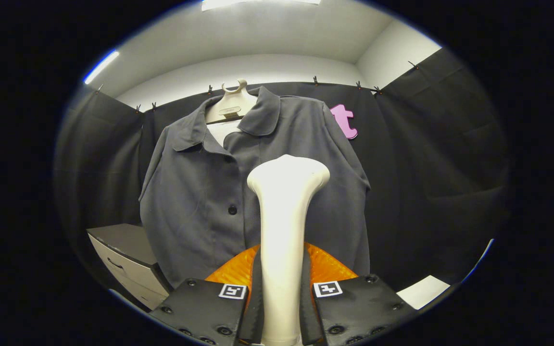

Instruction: Iron the clothes twice with a garment steamer, once on the left side and once on the right side.

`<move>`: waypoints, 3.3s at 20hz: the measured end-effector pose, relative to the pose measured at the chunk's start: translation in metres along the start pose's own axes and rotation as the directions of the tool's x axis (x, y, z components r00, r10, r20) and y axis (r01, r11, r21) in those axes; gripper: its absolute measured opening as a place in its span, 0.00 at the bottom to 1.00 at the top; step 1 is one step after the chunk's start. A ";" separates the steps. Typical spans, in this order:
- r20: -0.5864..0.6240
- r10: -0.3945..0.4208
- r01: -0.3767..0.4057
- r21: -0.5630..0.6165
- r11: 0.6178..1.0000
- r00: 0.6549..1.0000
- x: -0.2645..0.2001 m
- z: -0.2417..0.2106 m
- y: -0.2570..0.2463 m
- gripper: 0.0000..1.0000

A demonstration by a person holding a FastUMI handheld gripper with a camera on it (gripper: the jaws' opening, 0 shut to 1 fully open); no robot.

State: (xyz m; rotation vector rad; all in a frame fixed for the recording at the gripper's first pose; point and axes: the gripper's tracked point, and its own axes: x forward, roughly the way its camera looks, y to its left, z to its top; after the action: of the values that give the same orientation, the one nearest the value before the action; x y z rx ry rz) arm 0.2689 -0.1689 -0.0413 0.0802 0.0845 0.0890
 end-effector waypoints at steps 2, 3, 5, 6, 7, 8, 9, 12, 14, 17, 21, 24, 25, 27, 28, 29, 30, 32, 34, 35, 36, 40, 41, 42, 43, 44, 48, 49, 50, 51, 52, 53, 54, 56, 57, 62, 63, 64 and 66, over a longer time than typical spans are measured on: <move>-0.005 0.008 -0.008 0.000 1.000 1.000 0.003 -0.001 0.001 0.37; -0.010 0.007 -0.007 -0.003 1.000 1.000 0.006 -0.002 0.000 0.37; -0.015 0.008 -0.008 -0.001 1.000 1.000 0.007 -0.005 0.002 0.37; -0.023 0.011 -0.011 -0.002 1.000 1.000 0.007 -0.008 0.002 0.37; -0.027 0.013 -0.013 -0.001 1.000 1.000 0.006 -0.011 0.001 0.37; -0.032 0.013 -0.013 -0.002 1.000 0.999 0.005 -0.015 0.001 0.37; -0.035 0.010 -0.010 -0.003 1.000 0.999 0.004 -0.018 0.001 0.37; -0.056 -0.001 0.001 0.000 1.000 0.998 -0.002 -0.032 -0.003 0.37; -0.081 -0.006 0.006 0.010 1.000 0.997 -0.007 -0.046 -0.004 0.37; -0.114 -0.014 0.016 0.019 1.000 0.993 -0.017 -0.067 -0.007 0.37; -0.156 -0.030 0.032 0.012 0.999 0.987 -0.025 -0.095 -0.010 0.37; -0.187 -0.036 0.040 0.019 0.999 0.982 -0.032 -0.113 -0.011 0.37; -0.193 -0.040 0.044 0.016 0.999 0.980 -0.035 -0.119 -0.012 0.37; -0.204 -0.048 0.051 0.011 0.999 0.978 -0.040 -0.130 -0.013 0.37; -0.212 -0.048 0.052 0.011 0.999 0.976 -0.041 -0.137 -0.012 0.37; -0.222 -0.049 0.053 0.013 0.999 0.974 -0.043 -0.143 -0.012 0.37; -0.232 -0.048 0.053 0.013 0.999 0.971 -0.045 -0.148 -0.012 0.37; -0.248 -0.054 0.060 0.016 0.998 0.967 -0.051 -0.159 -0.013 0.37; -0.264 -0.059 0.068 0.024 0.997 0.963 -0.054 -0.170 -0.013 0.37; -0.274 -0.061 0.071 0.029 0.997 0.960 -0.056 -0.176 -0.013 0.37; -0.283 -0.062 0.074 0.032 0.997 0.957 -0.057 -0.181 -0.013 0.37; -0.312 -0.065 0.079 0.034 0.996 0.948 -0.067 -0.200 -0.015 0.37; -0.316 -0.067 0.082 0.037 0.996 0.946 -0.068 -0.203 -0.016 0.37; -0.320 -0.070 0.087 0.041 0.995 0.945 -0.068 -0.206 -0.016 0.37; -0.326 -0.073 0.092 0.046 0.995 0.942 -0.070 -0.209 -0.017 0.37; -0.331 -0.077 0.098 0.048 0.994 0.941 -0.071 -0.210 -0.017 0.37; -0.330 -0.098 0.115 0.033 0.993 0.939 -0.084 -0.207 -0.018 0.37; -0.328 -0.098 0.114 0.030 0.993 0.940 -0.088 -0.206 -0.016 0.37; -0.327 -0.093 0.109 0.029 0.994 0.940 -0.092 -0.203 -0.012 0.37; -0.321 -0.089 0.103 0.027 0.994 0.943 -0.099 -0.199 -0.009 0.37; -0.309 -0.086 0.098 0.025 0.995 0.947 -0.105 -0.192 -0.004 0.37; -0.295 -0.082 0.092 0.021 0.996 0.952 -0.109 -0.184 0.002 0.37; -0.281 -0.078 0.086 0.017 0.996 0.956 -0.113 -0.176 0.009 0.37; -0.249 -0.067 0.072 0.014 0.997 0.966 -0.124 -0.157 0.024 0.37; -0.230 -0.055 0.060 0.015 0.998 0.972 -0.129 -0.145 0.033 0.37; -0.153 -0.006 0.006 0.001 1.000 0.988 -0.160 -0.093 0.073 0.37; -0.139 0.004 -0.004 0.003 1.000 0.990 -0.166 -0.084 0.081 0.37; -0.130 0.015 -0.014 0.009 1.000 0.991 -0.171 -0.077 0.088 0.37; -0.117 0.031 -0.029 0.016 0.999 0.993 -0.178 -0.065 0.099 0.37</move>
State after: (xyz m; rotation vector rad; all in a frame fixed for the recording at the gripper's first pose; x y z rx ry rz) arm 0.0776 -0.0821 -0.0828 0.0908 0.2011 0.1230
